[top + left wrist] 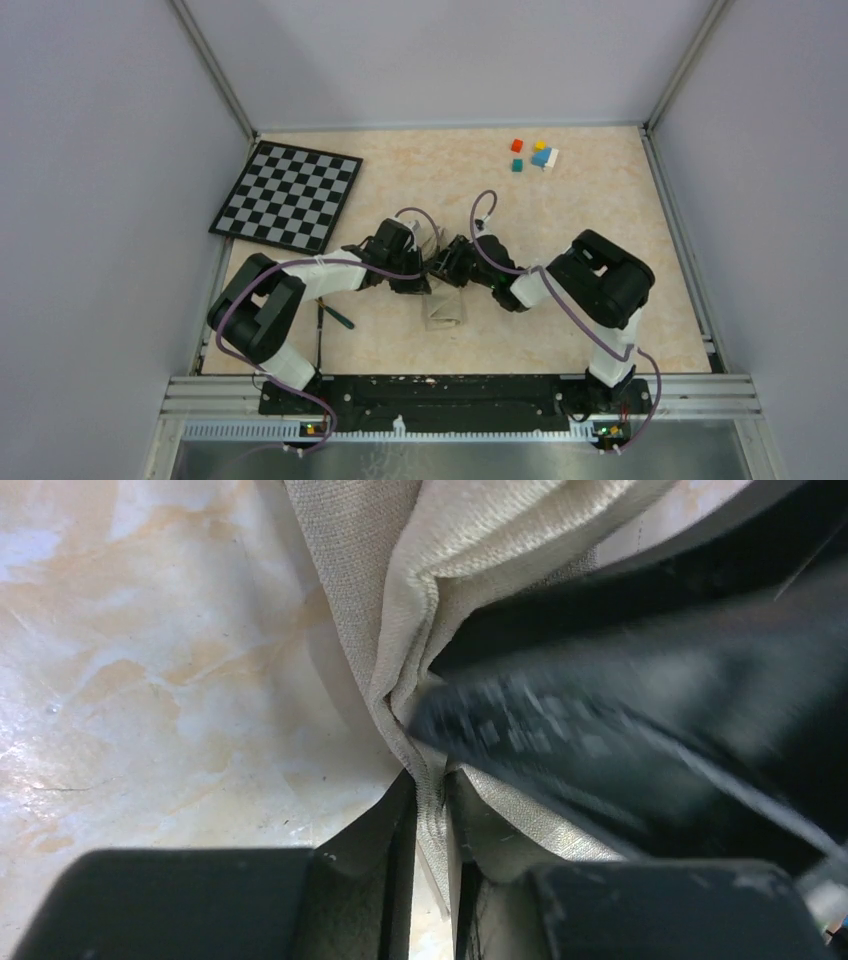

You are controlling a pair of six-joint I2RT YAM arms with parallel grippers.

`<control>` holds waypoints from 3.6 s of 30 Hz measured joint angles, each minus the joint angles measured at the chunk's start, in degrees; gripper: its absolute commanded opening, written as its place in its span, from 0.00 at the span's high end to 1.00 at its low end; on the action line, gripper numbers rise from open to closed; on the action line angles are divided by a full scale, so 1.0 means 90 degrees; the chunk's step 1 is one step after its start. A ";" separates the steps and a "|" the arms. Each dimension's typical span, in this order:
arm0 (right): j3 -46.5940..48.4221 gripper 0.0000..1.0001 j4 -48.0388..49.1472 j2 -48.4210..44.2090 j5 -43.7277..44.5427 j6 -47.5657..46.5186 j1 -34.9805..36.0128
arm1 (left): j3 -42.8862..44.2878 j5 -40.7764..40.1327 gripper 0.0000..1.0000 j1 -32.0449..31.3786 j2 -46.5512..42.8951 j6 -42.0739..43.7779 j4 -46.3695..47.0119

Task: Fold the napkin into a case and place the utensils inside
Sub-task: Fold the 2/3-rectangle-folded napkin at the center of the board, then smooth out the smaller rectangle-folded napkin at the center of the board, then move the smaller rectangle folded napkin to the center of the board.

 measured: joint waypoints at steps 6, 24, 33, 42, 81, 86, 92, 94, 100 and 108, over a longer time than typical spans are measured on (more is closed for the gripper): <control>-0.0015 0.42 -0.0687 -0.1049 -0.0976 -0.1209 -0.0481 | -0.0141 0.0083 0.81 0.0019 -0.0017 -0.0041 0.0250; 0.1396 0.59 -0.2127 -0.0656 -0.2089 -0.2769 -0.1207 | -0.0549 0.0114 0.85 0.0036 -0.0216 -0.0175 0.0811; 0.1853 0.48 -0.1413 0.0508 -0.2074 -0.1843 -0.1039 | -0.0571 0.0083 0.69 0.0041 -0.0267 -0.0153 0.0811; 0.1695 0.40 -0.0554 0.0763 -0.2548 -0.1171 -0.1188 | -0.0355 0.0075 0.62 0.0352 -0.0867 -0.0046 -0.0172; -0.0177 0.62 -0.1887 -0.1413 -0.4102 -0.2946 -0.0495 | 0.3087 0.1552 0.49 0.1151 0.1809 0.0663 -0.0673; 0.0488 0.63 -0.2385 -0.1005 -0.3810 -0.3415 -0.0495 | 0.3079 0.1362 0.37 0.1183 0.0508 0.0614 -0.0896; 0.0046 0.64 -0.2409 -0.0814 -0.3657 -0.3614 -0.0495 | 0.2446 0.1078 0.34 0.1311 -0.1098 0.0602 -0.0918; -0.0274 0.63 -0.2348 -0.1044 -0.3645 -0.3679 -0.0498 | 0.2028 0.1022 0.34 0.1338 -0.1532 0.0588 -0.0991; -0.1382 0.51 -0.3254 -0.2562 -0.3619 -0.3903 -0.0486 | 0.0828 0.0950 0.33 0.1353 -0.2465 0.0529 -0.1428; -0.0267 0.36 -0.5639 -0.3932 -0.2586 -0.4855 -0.0425 | 0.0328 0.0607 0.33 0.1353 -0.3439 0.0406 -0.1761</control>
